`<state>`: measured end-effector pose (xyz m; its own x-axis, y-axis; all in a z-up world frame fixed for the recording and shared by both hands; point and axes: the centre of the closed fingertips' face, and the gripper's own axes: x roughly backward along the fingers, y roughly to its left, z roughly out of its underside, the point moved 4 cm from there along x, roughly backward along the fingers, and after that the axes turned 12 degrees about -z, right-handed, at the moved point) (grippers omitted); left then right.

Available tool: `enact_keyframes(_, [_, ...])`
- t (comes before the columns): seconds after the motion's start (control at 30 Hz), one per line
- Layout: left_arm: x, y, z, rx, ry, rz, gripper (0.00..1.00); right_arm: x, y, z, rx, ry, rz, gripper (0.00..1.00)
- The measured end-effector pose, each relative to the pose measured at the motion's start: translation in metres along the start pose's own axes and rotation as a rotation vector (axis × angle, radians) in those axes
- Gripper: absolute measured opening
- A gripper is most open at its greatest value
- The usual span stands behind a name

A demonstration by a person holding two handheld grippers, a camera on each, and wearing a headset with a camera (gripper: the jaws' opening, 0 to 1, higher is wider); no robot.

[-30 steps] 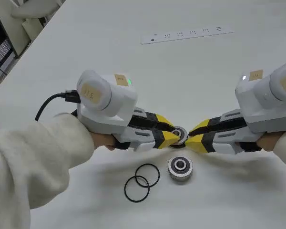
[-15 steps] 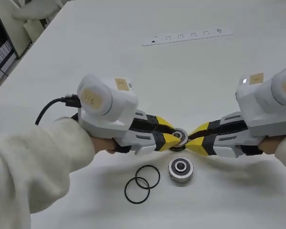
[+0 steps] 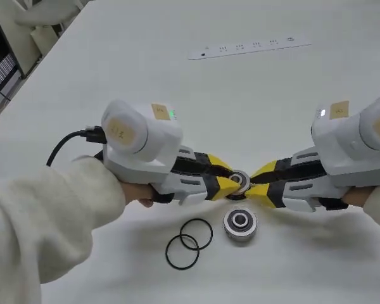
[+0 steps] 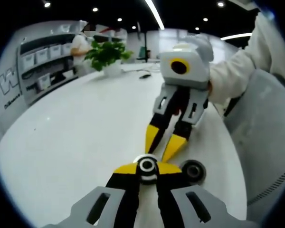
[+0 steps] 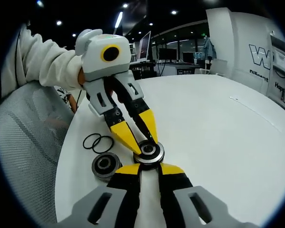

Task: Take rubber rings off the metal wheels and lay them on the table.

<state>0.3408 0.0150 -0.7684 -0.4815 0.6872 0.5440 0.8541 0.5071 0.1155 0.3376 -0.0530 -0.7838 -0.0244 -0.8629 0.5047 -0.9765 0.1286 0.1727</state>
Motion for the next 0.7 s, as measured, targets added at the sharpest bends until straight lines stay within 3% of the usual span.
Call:
enact_keyframes(0.43, [0.0003, -0.0013, 0.0005, 0.008, -0.006, -0.004, 0.14, -0.0001, -0.0047, 0.003, -0.102, -0.006, 0.023, 0.01])
enact_keyframes(0.53, [0.0007, -0.0014, 0.0017, 0.016, -0.021, -0.01, 0.13, 0.0004, -0.0053, 0.0032, -0.122, -0.013, 0.035, 0.0])
enact_keyframes(0.6, [0.0027, -0.0018, 0.0047, 0.067, -0.06, -0.017, 0.13, 0.0007, -0.0058, 0.0033, -0.127, -0.019, 0.044, 0.0])
enact_keyframes(0.7, [0.0044, -0.0026, 0.0054, 0.051, -0.052, -0.02, 0.13, -0.0003, -0.0049, 0.0032, -0.137, -0.025, 0.043, 0.0])
